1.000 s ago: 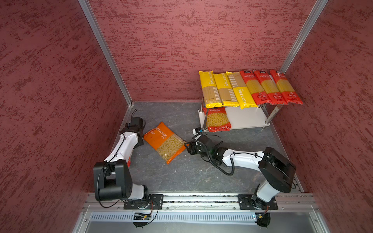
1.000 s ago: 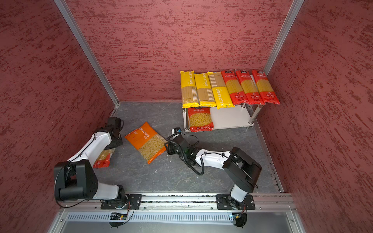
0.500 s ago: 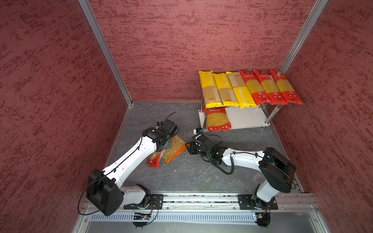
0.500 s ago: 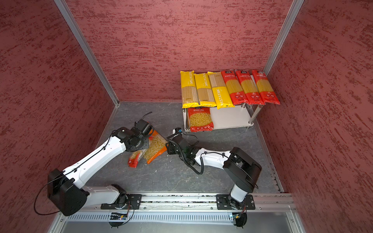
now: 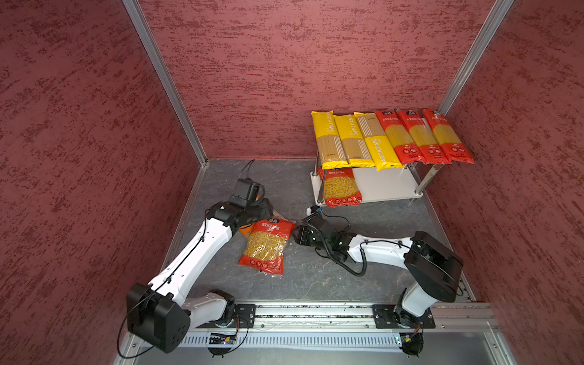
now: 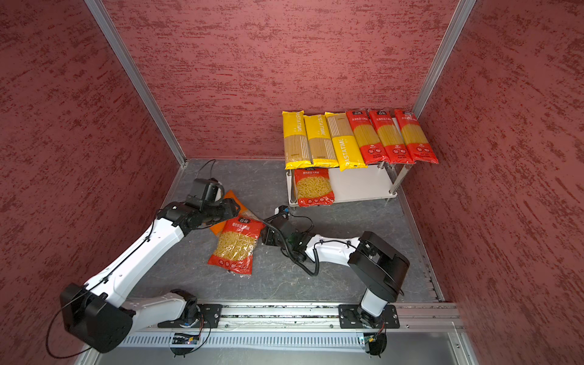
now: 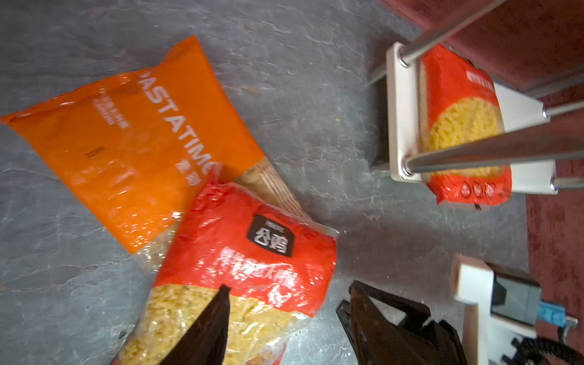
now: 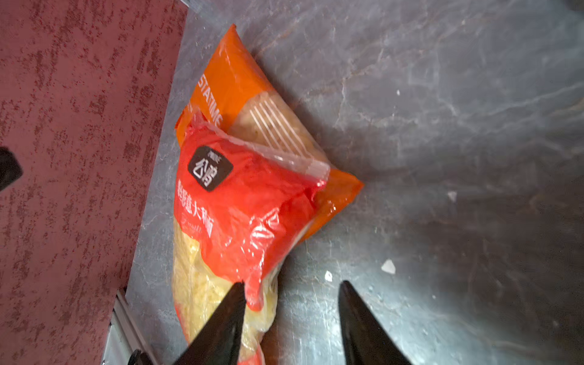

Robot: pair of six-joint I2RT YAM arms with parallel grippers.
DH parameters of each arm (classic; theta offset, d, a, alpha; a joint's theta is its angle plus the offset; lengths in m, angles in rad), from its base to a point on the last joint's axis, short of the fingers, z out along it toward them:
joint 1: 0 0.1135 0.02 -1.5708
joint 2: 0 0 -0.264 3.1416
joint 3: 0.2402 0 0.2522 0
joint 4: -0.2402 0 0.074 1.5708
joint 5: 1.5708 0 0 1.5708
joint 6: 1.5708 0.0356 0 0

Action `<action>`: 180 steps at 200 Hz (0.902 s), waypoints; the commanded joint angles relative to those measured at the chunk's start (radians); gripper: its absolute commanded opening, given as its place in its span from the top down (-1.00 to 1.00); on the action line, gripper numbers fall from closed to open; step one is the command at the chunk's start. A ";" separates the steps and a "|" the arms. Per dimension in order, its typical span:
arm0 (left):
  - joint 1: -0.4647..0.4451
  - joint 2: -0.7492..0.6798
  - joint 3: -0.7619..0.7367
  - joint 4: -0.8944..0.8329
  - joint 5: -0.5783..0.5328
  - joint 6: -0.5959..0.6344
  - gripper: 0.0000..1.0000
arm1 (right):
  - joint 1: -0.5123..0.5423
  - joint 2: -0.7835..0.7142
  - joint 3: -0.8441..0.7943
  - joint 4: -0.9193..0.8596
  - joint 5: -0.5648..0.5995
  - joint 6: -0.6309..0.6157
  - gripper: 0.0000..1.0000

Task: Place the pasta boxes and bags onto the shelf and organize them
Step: 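Swing the held fusilli bag toward the right gripper over the orange bag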

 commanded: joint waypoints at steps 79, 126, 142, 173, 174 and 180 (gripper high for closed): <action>0.202 -0.099 -0.469 0.186 0.166 -0.028 -0.27 | 0.046 0.248 0.091 0.320 -0.164 0.167 -0.13; -0.009 -0.101 -0.528 0.275 0.192 -0.176 0.11 | 0.044 0.197 0.060 0.302 -0.127 0.108 0.70; -0.079 -0.100 -0.545 0.334 0.223 -0.254 0.15 | 0.034 0.137 0.011 0.235 -0.127 0.073 0.82; -0.154 -0.102 -0.486 0.352 0.243 -0.310 0.13 | -0.026 -0.084 -0.141 0.084 -0.137 -0.011 0.93; -0.155 -0.101 -0.482 0.351 0.243 -0.310 0.13 | -0.030 -0.091 -0.144 0.074 -0.137 -0.017 0.93; -0.169 -0.099 -0.466 0.347 0.244 -0.308 0.10 | -0.046 -0.137 -0.157 0.014 -0.145 -0.051 0.95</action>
